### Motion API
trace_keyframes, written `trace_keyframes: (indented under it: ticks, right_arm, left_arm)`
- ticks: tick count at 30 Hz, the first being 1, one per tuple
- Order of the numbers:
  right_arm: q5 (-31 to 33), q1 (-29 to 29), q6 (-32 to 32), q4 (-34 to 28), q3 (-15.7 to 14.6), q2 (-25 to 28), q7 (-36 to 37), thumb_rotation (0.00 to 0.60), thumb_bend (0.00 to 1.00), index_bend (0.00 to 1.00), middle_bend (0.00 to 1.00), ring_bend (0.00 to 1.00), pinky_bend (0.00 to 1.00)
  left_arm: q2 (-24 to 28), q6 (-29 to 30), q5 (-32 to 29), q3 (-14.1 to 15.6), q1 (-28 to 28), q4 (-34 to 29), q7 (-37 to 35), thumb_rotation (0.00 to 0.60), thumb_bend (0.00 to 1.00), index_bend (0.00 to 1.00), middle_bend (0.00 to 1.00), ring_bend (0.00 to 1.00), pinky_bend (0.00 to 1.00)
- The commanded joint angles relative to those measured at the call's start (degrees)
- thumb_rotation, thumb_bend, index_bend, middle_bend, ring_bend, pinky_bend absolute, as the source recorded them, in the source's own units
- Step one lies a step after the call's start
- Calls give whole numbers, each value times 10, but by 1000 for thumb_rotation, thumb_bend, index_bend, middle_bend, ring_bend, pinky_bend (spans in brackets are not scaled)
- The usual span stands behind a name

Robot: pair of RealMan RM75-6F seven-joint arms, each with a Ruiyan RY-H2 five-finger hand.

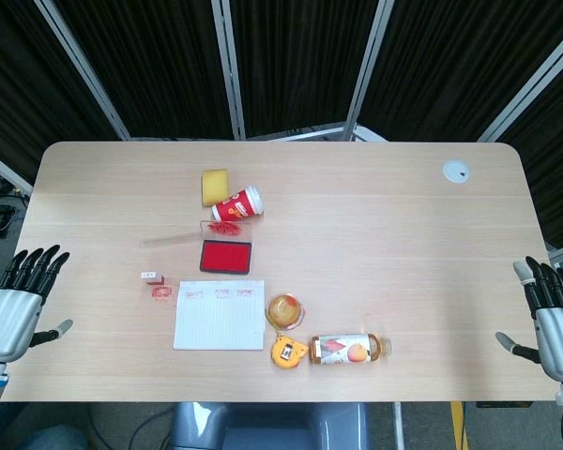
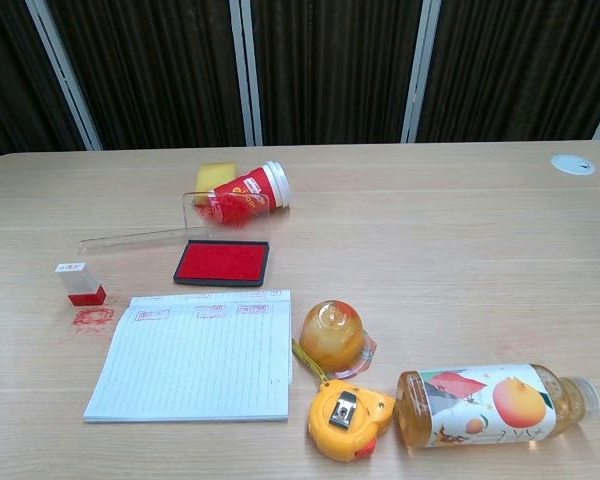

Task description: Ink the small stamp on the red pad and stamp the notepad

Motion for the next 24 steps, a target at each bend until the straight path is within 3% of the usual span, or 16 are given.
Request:
trace_keyframes:
  ticks: [1, 7, 9, 10, 11, 12, 15, 18, 24]
  right_arm:
    - [1, 0, 0, 0, 0, 0, 0, 600, 0, 0, 0, 0, 0]
    - [2, 1, -4, -2, -1, 0, -2, 600, 0, 0, 0, 0, 0]
    - [4, 0, -5, -3, -1, 1, 0, 600, 0, 0, 0, 0, 0]
    - [6, 1, -6, -5, 0, 2, 1, 600, 0, 0, 0, 0, 0]
    - [7, 1, -7, -7, 1, 3, 1, 600, 0, 0, 0, 0, 0]
    - [7, 2, -7, -9, 1, 3, 0, 600, 0, 0, 0, 0, 0]
    - [9, 5, -12, -10, 2, 0, -9, 600, 0, 0, 0, 0, 0]
    - [19, 9, -19, -9, 5, -4, -18, 600, 0, 0, 0, 0, 0]
    - [39, 13, -31, -4, 11, -10, -31, 600, 0, 0, 0, 0, 0]
  left_arm:
    - [0, -1, -1, 0, 0, 0, -1, 600, 0, 0, 0, 0, 0]
    - [0, -9, -6, 0, -2, 3, -1, 600, 0, 0, 0, 0, 0]
    - [-6, -24, -13, -2, -10, 12, 3, 600, 0, 0, 0, 22, 57]
    - [-15, -39, -19, -4, -18, 21, 3, 600, 0, 0, 0, 58, 120]
    - [-25, -56, -28, -9, -28, 31, 1, 600, 0, 0, 0, 146, 254]
    - [-32, -65, -34, -12, -34, 36, -1, 600, 0, 0, 0, 273, 409]
    - [-63, -120, -65, -28, -67, 52, -18, 600, 0, 36, 0, 577, 700]
    - [-104, -169, -112, -50, -99, 75, -4, 600, 0, 158, 1, 702, 791]
    - [-188, -240, -224, -83, -150, 133, 60, 600, 3, 216, 131, 786, 841]
